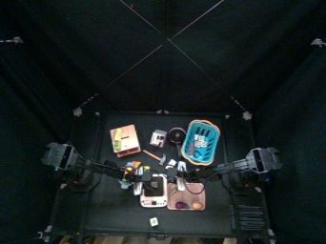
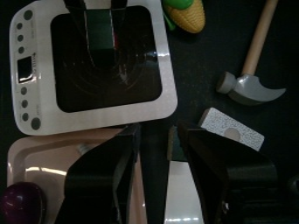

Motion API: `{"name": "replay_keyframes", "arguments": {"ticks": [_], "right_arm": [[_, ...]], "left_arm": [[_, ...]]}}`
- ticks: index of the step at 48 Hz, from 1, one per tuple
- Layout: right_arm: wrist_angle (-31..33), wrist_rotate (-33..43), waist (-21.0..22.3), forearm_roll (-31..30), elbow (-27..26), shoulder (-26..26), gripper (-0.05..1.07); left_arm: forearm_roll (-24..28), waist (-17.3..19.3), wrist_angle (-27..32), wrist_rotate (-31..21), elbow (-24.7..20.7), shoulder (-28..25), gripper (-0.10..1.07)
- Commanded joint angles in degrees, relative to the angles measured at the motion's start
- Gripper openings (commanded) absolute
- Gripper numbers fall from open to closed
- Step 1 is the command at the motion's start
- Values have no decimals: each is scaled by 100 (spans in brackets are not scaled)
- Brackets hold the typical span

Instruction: Place green sushi piece on drawer

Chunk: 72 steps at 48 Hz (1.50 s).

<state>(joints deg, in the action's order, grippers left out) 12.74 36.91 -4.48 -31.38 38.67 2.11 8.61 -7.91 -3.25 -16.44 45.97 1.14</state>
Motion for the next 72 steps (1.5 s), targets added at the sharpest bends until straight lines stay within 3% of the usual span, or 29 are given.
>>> {"name": "replay_keyframes", "arguments": {"ticks": [1, 9, 17, 24, 31, 41, 49, 58, 72], "right_arm": [[-35, 0, 9, 0, -132, 97, 77], [-9, -18, 9, -9, -158, 44, 77], [0, -9, 9, -9, -149, 44, 77], [0, -9, 0, -9, -149, 44, 77], [0, -9, 18, -9, -158, 44, 77], [0, -9, 18, -9, -149, 26, 77], [0, -26, 18, -9, -141, -9, 77], [0, -44, 35, 0, -167, -35, 77], [0, -35, 44, -9, -158, -53, 77]], "left_arm": [[9, -35, 35, 9, -88, 193, 47], [18, 9, 694, 0, -70, 756, 47], [62, 132, 1890, -26, -79, 1661, 47], [325, 642, 2522, -26, 0, 2417, 47], [773, 1397, 2479, -53, 18, 2848, 47], [817, 2848, 2303, -70, 44, 2865, 47], [817, 3647, 2206, -53, 141, 2760, 47], [765, 4184, 2171, -79, 246, 2514, 47], [668, 4386, 2092, -53, 246, 2074, 47]]}}
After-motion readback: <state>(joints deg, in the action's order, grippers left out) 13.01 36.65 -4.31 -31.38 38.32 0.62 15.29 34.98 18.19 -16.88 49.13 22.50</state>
